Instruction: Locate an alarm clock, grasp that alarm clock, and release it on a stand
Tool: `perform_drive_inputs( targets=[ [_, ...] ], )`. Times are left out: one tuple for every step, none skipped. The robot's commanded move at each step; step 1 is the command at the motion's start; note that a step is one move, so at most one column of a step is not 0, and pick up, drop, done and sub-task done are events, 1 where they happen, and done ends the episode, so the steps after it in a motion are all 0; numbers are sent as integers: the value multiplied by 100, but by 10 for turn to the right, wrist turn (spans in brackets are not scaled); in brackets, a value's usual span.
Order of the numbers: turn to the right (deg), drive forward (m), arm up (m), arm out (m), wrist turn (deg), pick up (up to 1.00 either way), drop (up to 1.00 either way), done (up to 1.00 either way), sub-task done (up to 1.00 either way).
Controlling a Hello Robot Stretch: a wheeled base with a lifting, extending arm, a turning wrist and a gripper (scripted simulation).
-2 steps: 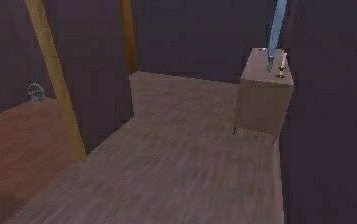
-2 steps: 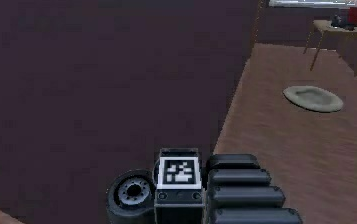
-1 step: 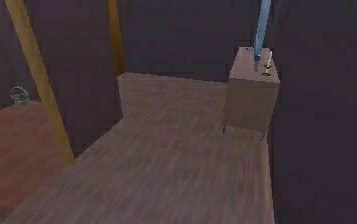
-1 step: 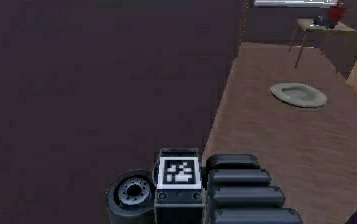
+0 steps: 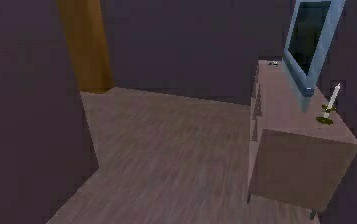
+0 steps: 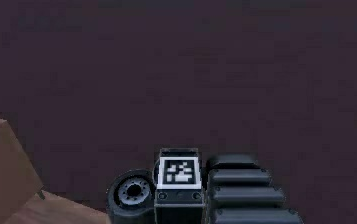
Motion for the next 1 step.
perform_drive_inputs(
  targets=[
    [30, 0, 0, 0, 0, 0, 0, 0, 0]
  ],
)
